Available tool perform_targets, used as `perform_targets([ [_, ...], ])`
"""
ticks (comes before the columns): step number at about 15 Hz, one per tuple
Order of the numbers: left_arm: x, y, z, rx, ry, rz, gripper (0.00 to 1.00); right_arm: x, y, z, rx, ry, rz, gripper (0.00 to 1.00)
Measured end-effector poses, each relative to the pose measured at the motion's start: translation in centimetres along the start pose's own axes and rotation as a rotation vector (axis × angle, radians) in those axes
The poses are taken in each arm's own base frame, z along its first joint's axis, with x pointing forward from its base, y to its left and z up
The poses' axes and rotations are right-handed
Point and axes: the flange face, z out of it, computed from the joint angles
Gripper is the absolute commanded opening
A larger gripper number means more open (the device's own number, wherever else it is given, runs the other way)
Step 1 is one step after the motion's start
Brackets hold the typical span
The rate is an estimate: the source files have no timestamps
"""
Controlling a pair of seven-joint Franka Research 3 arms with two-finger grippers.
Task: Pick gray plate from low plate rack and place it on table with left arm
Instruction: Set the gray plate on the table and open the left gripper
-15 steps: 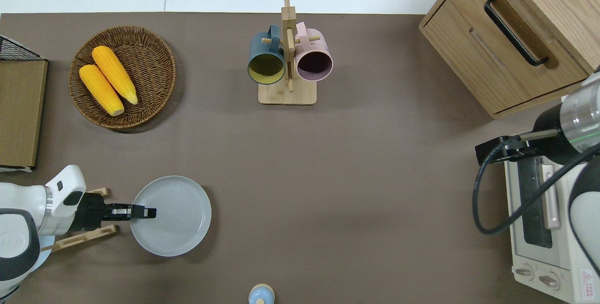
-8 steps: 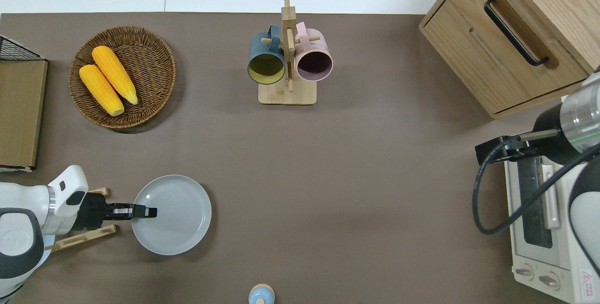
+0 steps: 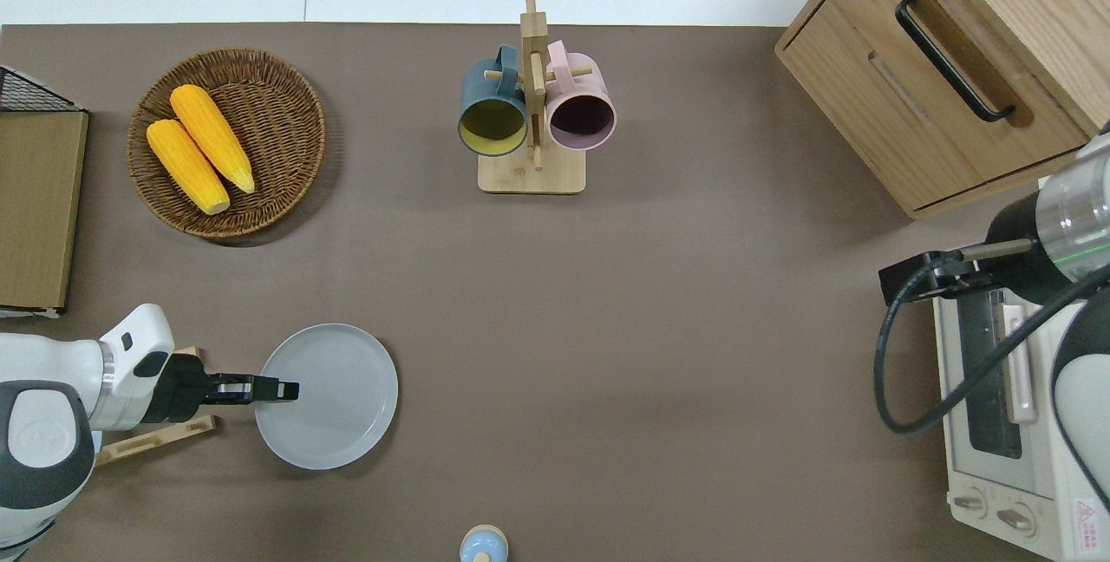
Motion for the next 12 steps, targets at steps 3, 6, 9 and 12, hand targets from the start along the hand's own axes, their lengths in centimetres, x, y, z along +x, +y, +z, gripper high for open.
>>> perform_targets([
  [3, 0.06, -0.04, -0.06, 0.004, 0.006, 0.001, 0.77, 0.00, 0.00, 0.00, 0.000, 0.000, 0.000, 0.983],
  [6, 0.12, -0.14, -0.17, 0.007, 0.013, 0.001, 0.80, 0.00, 0.00, 0.00, 0.000, 0.000, 0.000, 0.983],
  [9, 0.18, -0.50, -0.53, 0.025, 0.022, 0.005, 0.85, 0.00, 0.00, 0.00, 0.000, 0.000, 0.000, 0.983],
  [12, 0.26, -0.76, -0.80, 0.036, 0.033, 0.006, 0.88, 0.00, 0.00, 0.00, 0.000, 0.000, 0.000, 0.983],
])
